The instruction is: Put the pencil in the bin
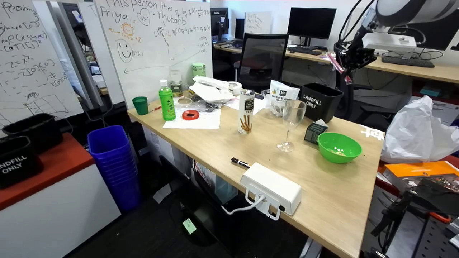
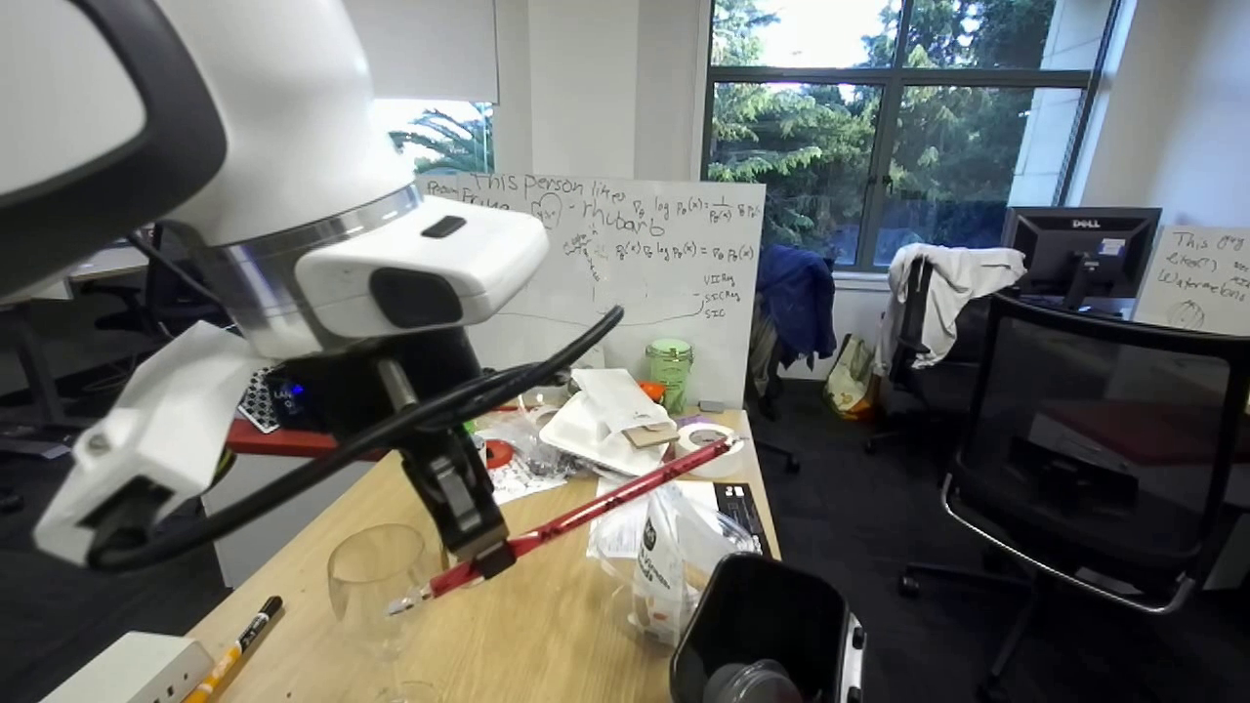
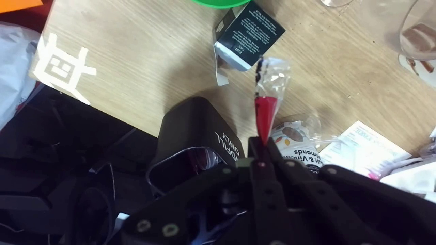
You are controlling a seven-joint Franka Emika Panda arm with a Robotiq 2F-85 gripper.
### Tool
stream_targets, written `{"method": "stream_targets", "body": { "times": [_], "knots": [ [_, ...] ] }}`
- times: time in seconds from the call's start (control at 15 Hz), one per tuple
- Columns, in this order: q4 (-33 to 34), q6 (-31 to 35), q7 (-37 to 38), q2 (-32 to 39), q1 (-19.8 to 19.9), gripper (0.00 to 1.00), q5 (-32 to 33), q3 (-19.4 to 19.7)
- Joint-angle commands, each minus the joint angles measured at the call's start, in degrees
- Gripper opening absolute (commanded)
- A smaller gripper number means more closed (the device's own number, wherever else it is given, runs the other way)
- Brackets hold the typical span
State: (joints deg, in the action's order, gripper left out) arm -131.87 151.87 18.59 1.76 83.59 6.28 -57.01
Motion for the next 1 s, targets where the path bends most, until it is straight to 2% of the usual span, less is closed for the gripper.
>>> {"method": "stream_targets", "body": {
  "times": [0.0, 0.33, 0.47, 0.73, 0.93],
  "knots": [
    [3.3, -5.3, -4.1, 1.0, -15.3, 0.00, -4.2, 15.8],
    [13.9, -20.2, -11.3, 5.3, -36.9, 0.00, -8.7, 38.8],
    [18.9, -25.4, -11.5, 8.1, -43.9, 0.00, -8.1, 46.0],
    [29.1, -34.0, -10.8, 15.7, -55.4, 0.00, -7.3, 57.6],
    [36.1, -41.2, -11.6, 20.6, -60.3, 0.00, -7.4, 63.1]
  ]
}}
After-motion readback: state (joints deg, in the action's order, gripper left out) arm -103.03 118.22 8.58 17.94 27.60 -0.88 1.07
